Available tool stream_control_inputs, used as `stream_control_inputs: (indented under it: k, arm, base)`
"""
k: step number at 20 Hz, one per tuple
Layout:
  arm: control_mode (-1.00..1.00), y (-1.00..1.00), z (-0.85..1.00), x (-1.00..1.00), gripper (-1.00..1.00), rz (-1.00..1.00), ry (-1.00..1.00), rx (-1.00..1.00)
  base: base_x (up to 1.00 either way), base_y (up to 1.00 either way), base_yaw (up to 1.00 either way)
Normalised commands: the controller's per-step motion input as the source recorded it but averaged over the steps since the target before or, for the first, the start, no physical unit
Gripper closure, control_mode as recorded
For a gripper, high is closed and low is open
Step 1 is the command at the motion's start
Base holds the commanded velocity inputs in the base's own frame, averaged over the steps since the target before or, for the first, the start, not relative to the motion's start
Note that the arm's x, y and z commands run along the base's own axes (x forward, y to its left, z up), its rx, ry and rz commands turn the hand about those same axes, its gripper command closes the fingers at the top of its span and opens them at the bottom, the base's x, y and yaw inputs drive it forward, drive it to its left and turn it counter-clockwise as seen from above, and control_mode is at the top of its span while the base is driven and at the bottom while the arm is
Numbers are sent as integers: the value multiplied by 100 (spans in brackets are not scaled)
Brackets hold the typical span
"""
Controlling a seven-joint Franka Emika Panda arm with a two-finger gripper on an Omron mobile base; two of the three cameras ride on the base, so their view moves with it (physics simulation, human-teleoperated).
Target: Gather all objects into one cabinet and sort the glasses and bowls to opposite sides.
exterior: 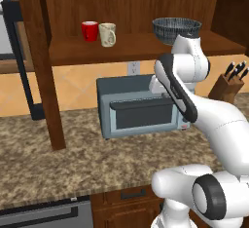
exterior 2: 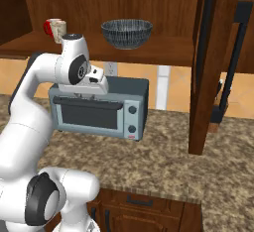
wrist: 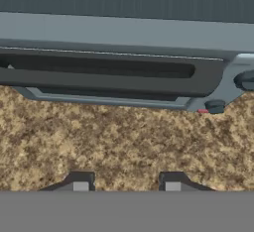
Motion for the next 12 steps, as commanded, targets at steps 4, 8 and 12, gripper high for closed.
stream_control_inputs:
  k: [4, 8, 12]
  arm:
    - [100, 0, 0, 0, -100, 0, 0, 0]
    - [100, 0, 0, 0, -100, 0, 0, 0]
    - [100, 0, 0, 0, -100, 0, 0, 0]
  base:
    - [-5, 0, 0]
    - [-40, 9, 3]
    - [-70, 39, 12]
